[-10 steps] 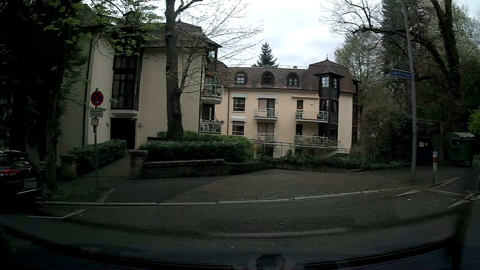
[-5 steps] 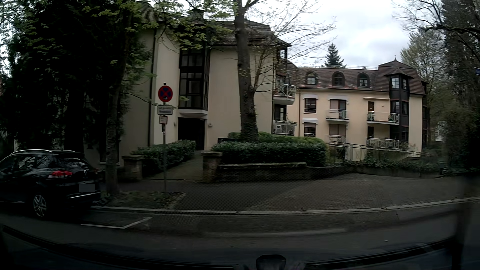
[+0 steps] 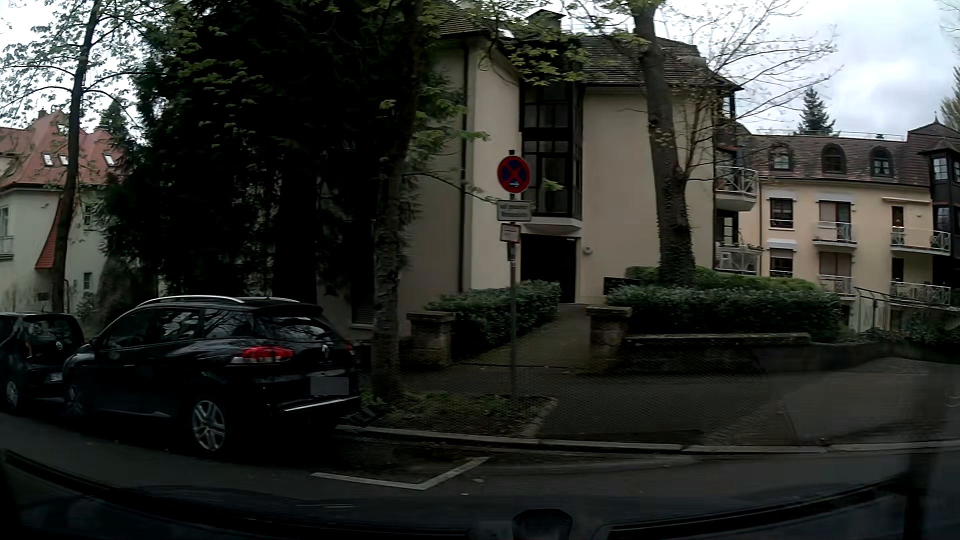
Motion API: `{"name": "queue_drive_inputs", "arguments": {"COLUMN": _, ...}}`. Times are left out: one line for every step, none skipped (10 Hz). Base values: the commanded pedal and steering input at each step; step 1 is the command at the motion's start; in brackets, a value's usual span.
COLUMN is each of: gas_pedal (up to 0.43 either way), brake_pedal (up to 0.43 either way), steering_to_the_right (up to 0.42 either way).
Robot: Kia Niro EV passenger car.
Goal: Follow the waypoints while adhering to traffic rules and regulations
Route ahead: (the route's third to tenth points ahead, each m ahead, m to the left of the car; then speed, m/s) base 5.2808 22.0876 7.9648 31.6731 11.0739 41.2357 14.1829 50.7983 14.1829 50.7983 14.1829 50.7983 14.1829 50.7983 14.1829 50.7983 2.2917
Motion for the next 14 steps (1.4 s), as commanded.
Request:
{"name": "queue_drive_inputs", "arguments": {"gas_pedal": 0.000, "brake_pedal": 0.000, "steering_to_the_right": -0.969}}
{"name": "queue_drive_inputs", "arguments": {"gas_pedal": 0.000, "brake_pedal": 0.012, "steering_to_the_right": -0.969}}
{"name": "queue_drive_inputs", "arguments": {"gas_pedal": 0.000, "brake_pedal": 0.079, "steering_to_the_right": -0.969}}
{"name": "queue_drive_inputs", "arguments": {"gas_pedal": 0.000, "brake_pedal": 0.110, "steering_to_the_right": -0.968}}
{"name": "queue_drive_inputs", "arguments": {"gas_pedal": 0.000, "brake_pedal": 0.122, "steering_to_the_right": -0.966}}
{"name": "queue_drive_inputs", "arguments": {"gas_pedal": 0.000, "brake_pedal": 0.122, "steering_to_the_right": -0.964}}
{"name": "queue_drive_inputs", "arguments": {"gas_pedal": 0.000, "brake_pedal": 0.134, "steering_to_the_right": -0.948}}
{"name": "queue_drive_inputs", "arguments": {"gas_pedal": 0.000, "brake_pedal": 0.140, "steering_to_the_right": -0.920}}
{"name": "queue_drive_inputs", "arguments": {"gas_pedal": 0.000, "brake_pedal": 0.140, "steering_to_the_right": -0.881}}
{"name": "queue_drive_inputs", "arguments": {"gas_pedal": 0.000, "brake_pedal": 0.140, "steering_to_the_right": -0.849}}
{"name": "queue_drive_inputs", "arguments": {"gas_pedal": 0.000, "brake_pedal": 0.140, "steering_to_the_right": -0.828}}
{"name": "queue_drive_inputs", "arguments": {"gas_pedal": 0.000, "brake_pedal": 0.152, "steering_to_the_right": -0.790}}
{"name": "queue_drive_inputs", "arguments": {"gas_pedal": 0.000, "brake_pedal": 0.152, "steering_to_the_right": -0.754}}
{"name": "queue_drive_inputs", "arguments": {"gas_pedal": 0.000, "brake_pedal": 0.159, "steering_to_the_right": -0.713}}
